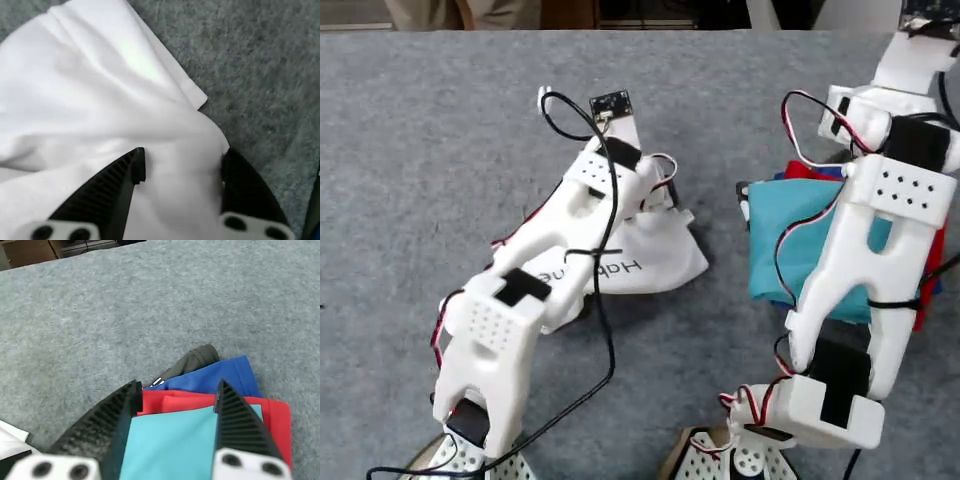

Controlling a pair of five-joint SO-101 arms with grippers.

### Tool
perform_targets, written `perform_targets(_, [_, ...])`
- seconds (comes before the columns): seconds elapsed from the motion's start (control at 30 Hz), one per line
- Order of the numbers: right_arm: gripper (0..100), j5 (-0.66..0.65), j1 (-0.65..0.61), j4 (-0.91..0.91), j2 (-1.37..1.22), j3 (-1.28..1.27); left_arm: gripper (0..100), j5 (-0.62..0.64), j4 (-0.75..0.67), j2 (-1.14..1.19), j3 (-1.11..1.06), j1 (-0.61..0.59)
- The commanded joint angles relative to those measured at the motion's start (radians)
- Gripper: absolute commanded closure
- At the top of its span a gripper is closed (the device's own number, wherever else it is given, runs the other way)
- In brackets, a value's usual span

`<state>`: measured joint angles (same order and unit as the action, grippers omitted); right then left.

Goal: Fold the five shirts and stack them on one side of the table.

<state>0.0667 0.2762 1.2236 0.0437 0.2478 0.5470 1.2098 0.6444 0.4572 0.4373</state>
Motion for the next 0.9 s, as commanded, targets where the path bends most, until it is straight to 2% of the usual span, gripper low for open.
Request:
perform_targets(0.0, [76.4, 0.009, 0.015, -0.025, 0.002, 0.048, 91, 0.008, 0.084, 0.036, 0.181, -0.002])
perform_targets(0.1, [76.4, 0.011, 0.012, -0.025, 0.002, 0.048, 98, 0.008, 0.16, 0.068, 0.282, -0.023])
perform_targets(0.27, [76.4, 0.014, 0.01, -0.025, 0.002, 0.047, 98, 0.008, 0.265, 0.09, 0.399, -0.026])
perform_targets(0.5, [76.4, 0.014, 0.008, -0.025, 0.002, 0.044, 98, 0.009, 0.342, 0.082, 0.43, -0.055])
perform_targets(0.73, [76.4, 0.014, -0.008, -0.025, 0.002, 0.041, 98, 0.0, 0.531, 0.082, 0.649, -0.203])
perform_targets(0.87, [76.4, 0.014, -0.044, -0.017, 0.002, 0.038, 98, -0.081, 0.551, 0.073, 0.761, -0.308])
